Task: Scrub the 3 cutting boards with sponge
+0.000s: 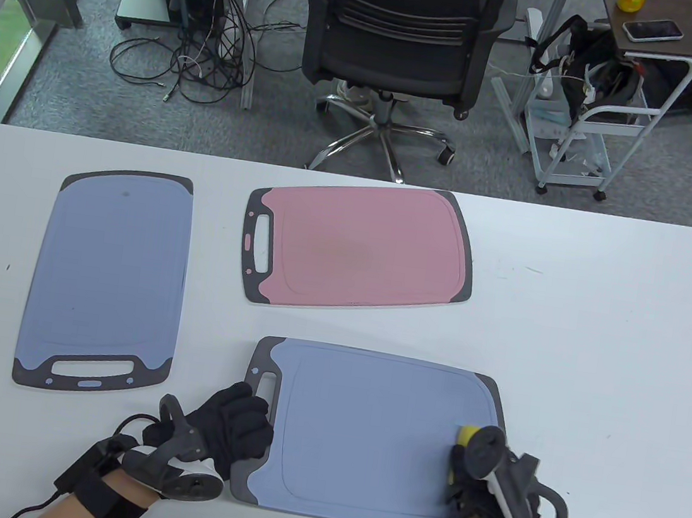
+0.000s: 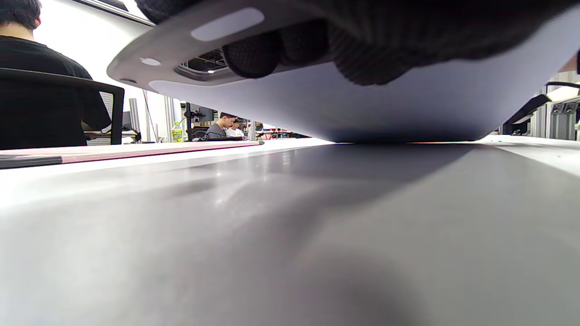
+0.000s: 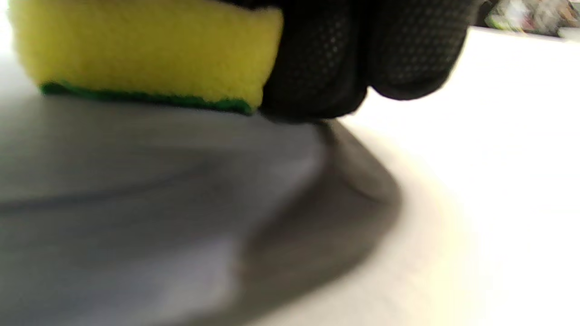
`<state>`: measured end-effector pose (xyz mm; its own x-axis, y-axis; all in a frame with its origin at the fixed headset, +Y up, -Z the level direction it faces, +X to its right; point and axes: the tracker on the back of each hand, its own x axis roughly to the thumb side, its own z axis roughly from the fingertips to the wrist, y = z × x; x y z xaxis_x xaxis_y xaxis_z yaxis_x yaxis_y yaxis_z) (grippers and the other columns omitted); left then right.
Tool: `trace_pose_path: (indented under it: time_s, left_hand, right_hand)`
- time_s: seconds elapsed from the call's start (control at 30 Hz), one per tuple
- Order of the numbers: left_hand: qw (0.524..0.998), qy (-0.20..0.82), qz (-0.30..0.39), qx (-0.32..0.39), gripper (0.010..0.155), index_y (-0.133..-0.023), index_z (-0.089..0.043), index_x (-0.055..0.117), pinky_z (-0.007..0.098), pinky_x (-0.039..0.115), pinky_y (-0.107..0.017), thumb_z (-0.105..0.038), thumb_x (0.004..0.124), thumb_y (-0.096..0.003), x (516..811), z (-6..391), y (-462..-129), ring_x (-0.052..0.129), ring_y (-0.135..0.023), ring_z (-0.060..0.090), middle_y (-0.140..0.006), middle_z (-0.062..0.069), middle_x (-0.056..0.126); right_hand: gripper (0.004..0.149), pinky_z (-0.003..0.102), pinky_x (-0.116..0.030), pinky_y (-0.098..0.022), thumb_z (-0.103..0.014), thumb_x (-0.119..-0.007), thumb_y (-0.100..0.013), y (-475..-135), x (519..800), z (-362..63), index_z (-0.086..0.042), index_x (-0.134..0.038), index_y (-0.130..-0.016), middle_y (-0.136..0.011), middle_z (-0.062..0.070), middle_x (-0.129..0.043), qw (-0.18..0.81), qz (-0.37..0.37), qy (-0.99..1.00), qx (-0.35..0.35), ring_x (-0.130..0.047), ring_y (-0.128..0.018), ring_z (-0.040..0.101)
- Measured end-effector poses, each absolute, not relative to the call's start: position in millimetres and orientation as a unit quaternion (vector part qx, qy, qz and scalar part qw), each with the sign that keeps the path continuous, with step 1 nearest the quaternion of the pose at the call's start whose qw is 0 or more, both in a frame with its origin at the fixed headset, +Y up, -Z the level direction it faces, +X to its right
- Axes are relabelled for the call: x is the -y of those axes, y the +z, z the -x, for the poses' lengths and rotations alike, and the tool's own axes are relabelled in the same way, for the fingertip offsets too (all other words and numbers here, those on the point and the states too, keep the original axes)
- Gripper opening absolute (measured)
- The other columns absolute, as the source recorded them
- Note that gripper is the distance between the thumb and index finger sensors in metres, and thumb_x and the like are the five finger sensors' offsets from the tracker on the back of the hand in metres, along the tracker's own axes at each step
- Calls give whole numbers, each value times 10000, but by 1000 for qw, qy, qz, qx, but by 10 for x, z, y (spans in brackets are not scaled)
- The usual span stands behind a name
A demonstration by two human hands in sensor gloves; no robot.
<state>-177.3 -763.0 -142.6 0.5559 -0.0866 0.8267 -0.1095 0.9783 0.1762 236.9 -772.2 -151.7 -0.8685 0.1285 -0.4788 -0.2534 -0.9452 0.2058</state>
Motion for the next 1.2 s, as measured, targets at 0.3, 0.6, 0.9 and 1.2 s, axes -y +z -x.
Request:
trace_pose_path:
  time_s: [0.3, 0.6, 0.9, 1.2]
  left_hand:
    - [876, 8, -103, 471, 447, -935, -279, 611, 581, 588, -763, -423, 835, -576, 7629, 1779, -1435, 762, -984, 249, -937, -44, 735]
    - [876, 10, -102, 472, 447, -935, -279, 611, 581, 588, -762, -425, 837, -577, 7627, 1775, -1434, 763, -984, 250, -938, -45, 735]
    - [876, 14, -104, 470, 445, -936, -277, 609, 584, 578, -764, -418, 832, -578, 7630, 1771, -1435, 756, -986, 253, -938, -42, 731]
    - [876, 14, -105, 471, 447, -935, -278, 612, 582, 585, -763, -423, 836, -576, 7630, 1772, -1430, 762, -983, 250, -937, -45, 736]
  right_hand:
    - [757, 427, -805, -447, -611, -679, -492, -1393, 7429, -294, -112, -611, -1057, -748, 90, -827, 14, -171, 984, -50, -910, -493, 184]
    - [748, 439, -798, -469, -603, -682, -494, -1508, 7529, -1057, -141, -587, -1074, -781, 78, -817, 9, -29, 995, -98, -910, -537, 201]
    - [756, 453, -791, -442, -570, -692, -514, -1472, 7663, -1962, -51, -595, -1055, -749, 135, -821, 21, 149, 983, -109, -910, -501, 224]
    - [762, 413, -819, -471, -625, -647, -501, -1148, 7328, 9, -126, -587, -1075, -781, 63, -829, -56, -241, 967, -53, -923, -533, 174]
